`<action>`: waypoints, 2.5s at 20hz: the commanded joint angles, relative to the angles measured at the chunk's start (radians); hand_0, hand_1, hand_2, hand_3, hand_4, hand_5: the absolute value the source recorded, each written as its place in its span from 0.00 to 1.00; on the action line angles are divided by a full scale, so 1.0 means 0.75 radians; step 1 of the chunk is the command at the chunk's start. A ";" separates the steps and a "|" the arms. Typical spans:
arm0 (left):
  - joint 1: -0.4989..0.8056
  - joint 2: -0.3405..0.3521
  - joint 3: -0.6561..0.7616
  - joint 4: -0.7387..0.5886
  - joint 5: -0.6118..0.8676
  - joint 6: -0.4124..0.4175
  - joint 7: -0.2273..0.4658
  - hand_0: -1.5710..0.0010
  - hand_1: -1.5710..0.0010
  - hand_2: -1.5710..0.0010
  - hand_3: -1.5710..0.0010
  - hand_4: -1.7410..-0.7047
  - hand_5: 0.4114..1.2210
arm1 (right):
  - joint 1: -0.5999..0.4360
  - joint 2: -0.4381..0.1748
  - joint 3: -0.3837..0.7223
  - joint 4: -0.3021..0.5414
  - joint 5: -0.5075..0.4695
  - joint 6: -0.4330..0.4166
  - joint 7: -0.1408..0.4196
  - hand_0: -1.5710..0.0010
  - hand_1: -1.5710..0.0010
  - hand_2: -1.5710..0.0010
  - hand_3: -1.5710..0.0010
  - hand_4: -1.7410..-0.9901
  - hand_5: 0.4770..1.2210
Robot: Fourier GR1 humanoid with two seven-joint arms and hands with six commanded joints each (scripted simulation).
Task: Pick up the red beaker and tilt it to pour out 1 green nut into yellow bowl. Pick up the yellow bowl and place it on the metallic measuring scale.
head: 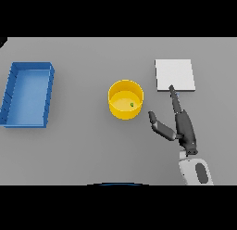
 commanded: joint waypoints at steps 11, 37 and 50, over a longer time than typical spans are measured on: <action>0.515 -0.157 0.032 -0.624 0.149 0.098 0.212 0.00 0.00 0.00 0.02 0.00 0.94 | 0.026 -0.002 -0.014 -0.010 -0.044 0.020 -0.046 1.00 1.00 1.00 1.00 0.98 0.23; 0.699 -0.124 -0.083 -0.761 0.084 -0.021 0.148 0.97 0.97 0.97 0.97 0.95 0.31 | -0.098 -0.163 0.046 0.007 0.065 0.155 0.031 1.00 1.00 1.00 1.00 0.96 0.26; 0.690 -0.119 -0.098 -0.785 0.084 -0.044 0.170 1.00 1.00 1.00 1.00 0.96 0.36 | -0.715 -0.520 0.445 0.306 0.561 0.551 -0.040 1.00 1.00 1.00 1.00 0.68 0.30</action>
